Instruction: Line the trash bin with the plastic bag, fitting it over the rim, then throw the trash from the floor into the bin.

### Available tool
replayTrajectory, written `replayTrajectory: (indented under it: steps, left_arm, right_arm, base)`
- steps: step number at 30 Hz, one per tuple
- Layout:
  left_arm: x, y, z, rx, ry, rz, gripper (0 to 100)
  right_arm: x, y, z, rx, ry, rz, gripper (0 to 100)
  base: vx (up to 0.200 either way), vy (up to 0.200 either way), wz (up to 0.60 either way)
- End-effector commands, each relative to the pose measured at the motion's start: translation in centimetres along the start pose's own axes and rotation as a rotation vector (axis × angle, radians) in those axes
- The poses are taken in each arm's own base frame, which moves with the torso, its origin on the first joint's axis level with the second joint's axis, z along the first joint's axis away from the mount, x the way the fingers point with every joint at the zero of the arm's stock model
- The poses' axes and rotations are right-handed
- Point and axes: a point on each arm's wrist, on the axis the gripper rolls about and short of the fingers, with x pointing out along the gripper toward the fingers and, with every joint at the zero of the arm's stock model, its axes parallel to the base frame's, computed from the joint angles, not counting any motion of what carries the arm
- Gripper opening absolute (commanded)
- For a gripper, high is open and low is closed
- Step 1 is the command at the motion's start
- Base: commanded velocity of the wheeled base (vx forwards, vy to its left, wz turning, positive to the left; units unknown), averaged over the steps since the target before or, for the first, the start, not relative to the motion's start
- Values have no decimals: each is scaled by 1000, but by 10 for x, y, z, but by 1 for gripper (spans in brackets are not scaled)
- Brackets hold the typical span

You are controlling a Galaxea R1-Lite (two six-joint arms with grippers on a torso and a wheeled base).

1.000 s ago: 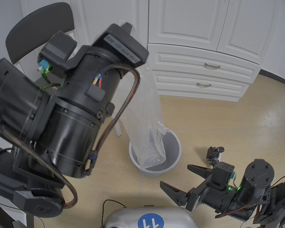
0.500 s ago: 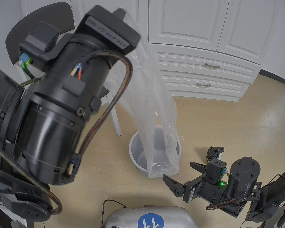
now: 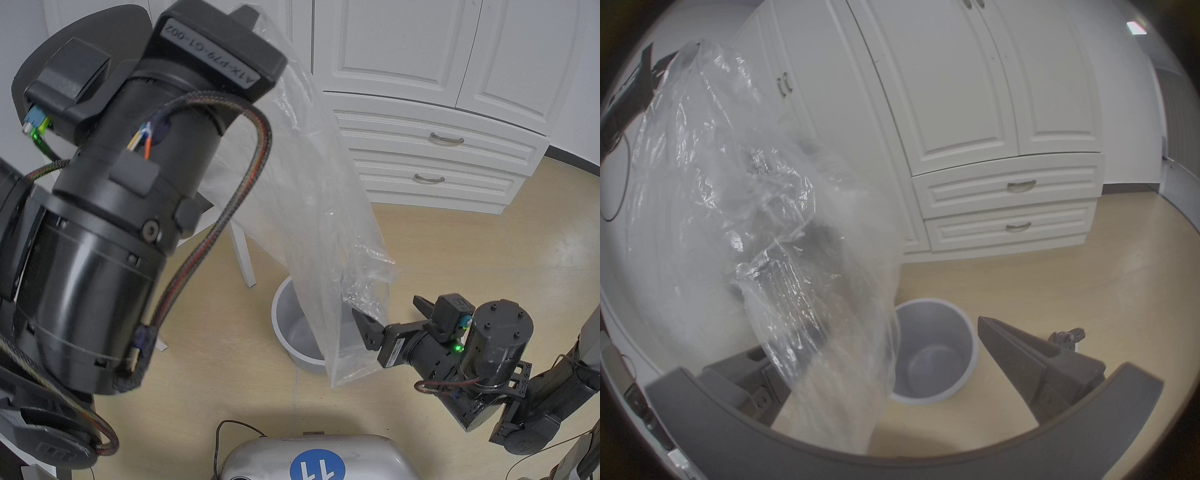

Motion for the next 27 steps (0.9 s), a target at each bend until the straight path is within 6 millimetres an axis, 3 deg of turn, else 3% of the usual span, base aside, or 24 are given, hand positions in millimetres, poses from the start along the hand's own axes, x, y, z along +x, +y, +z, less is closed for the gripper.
replayTrajectory:
  steps: [1, 8, 17, 27]
  left_arm:
    - [0, 0, 0, 0, -1, 1, 0]
    - [-1, 0, 5, -3, -7, -2, 0]
    - [-1, 0, 4, -2, -6, 0, 0]
    - [-2, -1, 12, -12, -23, -5, 0]
  right_arm:
    - [16, -14, 9, 2, -53, -72, 100]
    - [36, -45, 18, 40, -81, -124, 100]
    - [45, -53, 2, 199, 49, -3, 100]
    - [41, -50, 18, 451, 164, 132, 100]
  base:
    - [0, 0, 0]
    - [0, 0, 0]
    - [0, 0, 0]
    - [0, 0, 0]
